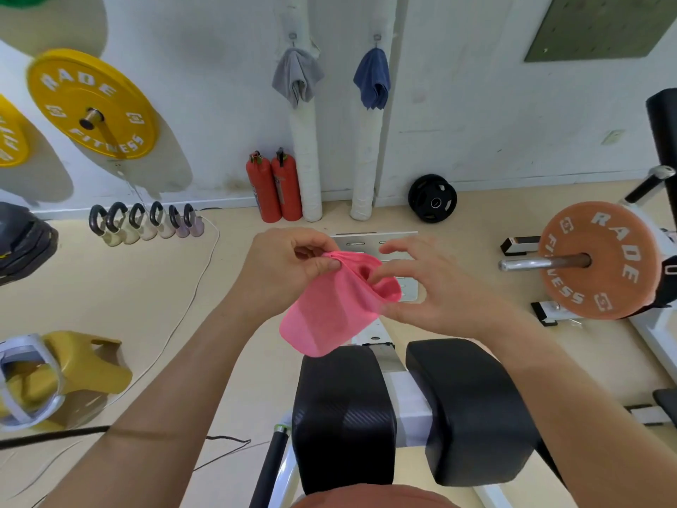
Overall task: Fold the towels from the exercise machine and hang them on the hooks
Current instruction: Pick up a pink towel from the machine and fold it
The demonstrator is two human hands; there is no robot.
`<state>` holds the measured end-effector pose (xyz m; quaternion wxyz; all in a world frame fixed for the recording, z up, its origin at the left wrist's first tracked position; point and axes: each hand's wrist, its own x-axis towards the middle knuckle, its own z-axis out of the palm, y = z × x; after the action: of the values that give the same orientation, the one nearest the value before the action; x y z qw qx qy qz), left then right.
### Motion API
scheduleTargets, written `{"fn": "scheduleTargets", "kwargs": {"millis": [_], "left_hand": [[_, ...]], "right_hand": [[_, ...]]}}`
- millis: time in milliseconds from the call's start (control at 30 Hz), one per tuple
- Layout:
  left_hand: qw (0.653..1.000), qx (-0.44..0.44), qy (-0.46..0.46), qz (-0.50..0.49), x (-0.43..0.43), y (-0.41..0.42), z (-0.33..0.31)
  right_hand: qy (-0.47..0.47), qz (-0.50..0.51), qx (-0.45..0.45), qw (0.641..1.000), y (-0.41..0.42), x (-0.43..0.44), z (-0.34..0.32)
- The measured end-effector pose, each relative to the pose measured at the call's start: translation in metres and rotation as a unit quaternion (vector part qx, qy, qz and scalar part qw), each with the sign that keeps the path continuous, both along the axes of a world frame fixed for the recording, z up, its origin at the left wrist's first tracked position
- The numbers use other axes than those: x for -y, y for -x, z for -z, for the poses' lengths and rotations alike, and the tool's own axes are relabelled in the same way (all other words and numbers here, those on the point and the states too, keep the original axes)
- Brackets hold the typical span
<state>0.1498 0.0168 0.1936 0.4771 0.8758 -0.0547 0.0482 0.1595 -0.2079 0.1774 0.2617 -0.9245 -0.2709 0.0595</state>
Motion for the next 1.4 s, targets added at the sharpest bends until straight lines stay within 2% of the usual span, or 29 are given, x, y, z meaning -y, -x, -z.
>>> {"fn": "scheduleTargets", "kwargs": {"millis": [67,133,200,267,333,400,533,667,800,867,1033,1167,1233,1400], "left_hand": [[1.000,0.000,0.004,0.003,-0.001,0.002,-0.004],[1.000,0.002,0.010,0.002,-0.002,0.003,-0.007],[1.000,0.007,0.017,0.000,-0.003,0.004,-0.009],[1.000,0.007,0.015,-0.001,-0.004,0.005,-0.011],[1.000,0.000,-0.009,0.000,-0.008,0.005,-0.009],[0.999,-0.014,-0.026,-0.018,-0.017,0.004,-0.003],[0.996,-0.047,0.027,-0.070,-0.033,0.006,0.015],[0.997,-0.044,0.033,-0.061,-0.030,0.008,0.024],[0.995,-0.076,0.049,-0.035,-0.024,-0.003,0.031],[0.995,-0.073,0.055,-0.041,-0.021,-0.012,0.035],[0.997,-0.002,0.048,-0.065,-0.025,-0.037,0.037],[0.997,0.058,-0.003,-0.056,-0.030,-0.023,0.042],[0.995,0.078,-0.054,-0.031,-0.035,-0.005,0.056],[0.980,0.050,-0.174,0.077,-0.041,0.058,0.139]], "right_hand": [[-0.004,-0.012,0.008,1.000,-0.005,-0.002,-0.003],[-0.010,-0.025,-0.034,0.999,-0.011,-0.003,-0.007],[0.049,-0.058,-0.084,0.994,-0.017,-0.003,-0.009],[0.136,-0.096,-0.078,0.983,-0.020,-0.007,-0.010],[0.172,-0.106,-0.083,0.976,-0.021,-0.008,-0.014],[0.170,-0.099,-0.089,0.977,-0.023,-0.005,-0.023],[0.077,-0.062,-0.119,0.988,-0.023,0.005,-0.045],[0.072,-0.046,-0.059,0.995,-0.028,0.005,-0.043],[0.136,-0.043,-0.013,0.990,-0.039,0.006,-0.023],[0.132,-0.026,0.019,0.991,-0.046,0.004,-0.016],[0.100,-0.010,0.197,0.975,-0.063,0.004,0.004],[0.107,-0.053,0.335,0.935,-0.056,0.006,0.014],[0.125,-0.075,0.348,0.926,-0.040,0.009,0.030],[0.176,-0.099,0.223,0.954,0.022,0.012,0.109]]}}
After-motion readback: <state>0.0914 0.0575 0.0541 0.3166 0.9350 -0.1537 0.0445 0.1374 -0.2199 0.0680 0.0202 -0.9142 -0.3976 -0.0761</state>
